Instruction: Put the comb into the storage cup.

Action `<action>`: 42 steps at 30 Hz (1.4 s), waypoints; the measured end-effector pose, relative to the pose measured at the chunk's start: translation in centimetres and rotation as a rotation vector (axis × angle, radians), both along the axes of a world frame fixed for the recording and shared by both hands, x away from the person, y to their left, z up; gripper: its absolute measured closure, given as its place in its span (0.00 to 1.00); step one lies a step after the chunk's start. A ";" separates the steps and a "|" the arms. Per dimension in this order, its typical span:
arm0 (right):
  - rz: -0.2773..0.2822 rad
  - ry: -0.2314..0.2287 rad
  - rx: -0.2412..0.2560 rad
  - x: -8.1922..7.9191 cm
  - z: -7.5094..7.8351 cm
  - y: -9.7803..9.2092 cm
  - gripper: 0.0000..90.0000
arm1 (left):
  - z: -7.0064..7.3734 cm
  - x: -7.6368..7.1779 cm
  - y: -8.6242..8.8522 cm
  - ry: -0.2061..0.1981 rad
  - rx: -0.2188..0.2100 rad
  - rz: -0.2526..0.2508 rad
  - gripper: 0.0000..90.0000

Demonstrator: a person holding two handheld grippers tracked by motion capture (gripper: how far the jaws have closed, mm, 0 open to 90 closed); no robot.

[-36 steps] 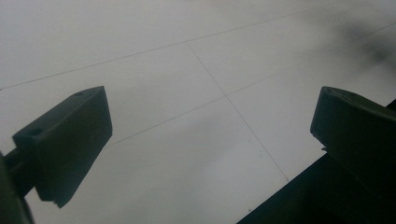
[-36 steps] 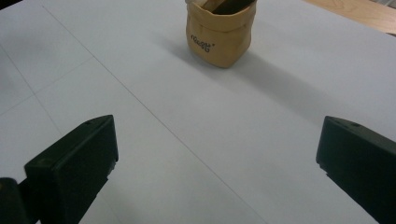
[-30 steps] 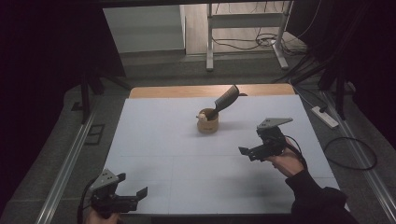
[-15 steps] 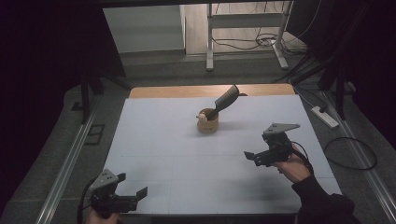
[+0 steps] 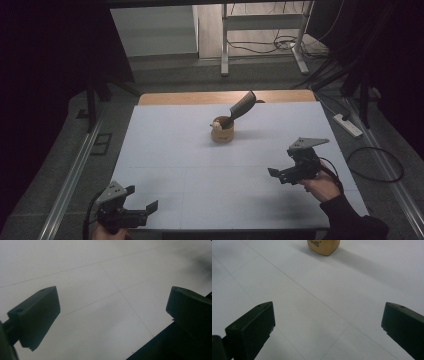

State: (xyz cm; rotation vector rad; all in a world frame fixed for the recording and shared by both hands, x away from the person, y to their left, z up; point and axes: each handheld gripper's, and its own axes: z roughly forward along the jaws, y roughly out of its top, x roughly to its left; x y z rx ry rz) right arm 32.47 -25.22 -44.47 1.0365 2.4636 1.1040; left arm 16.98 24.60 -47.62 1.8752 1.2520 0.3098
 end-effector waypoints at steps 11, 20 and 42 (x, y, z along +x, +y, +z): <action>-0.018 0.001 -0.002 -1.1 -0.4 -1.5 0.00 | 0.0 0.0 0.0 -0.002 -0.006 -0.008 0.00; -0.039 0.001 -0.005 -2.1 -0.6 -2.7 0.00 | 0.0 -0.1 0.1 -0.003 -0.013 -0.016 0.00; -0.099 0.004 -0.019 -4.2 -0.9 -5.9 0.00 | 0.0 -0.1 0.1 -0.005 -0.015 -0.015 0.00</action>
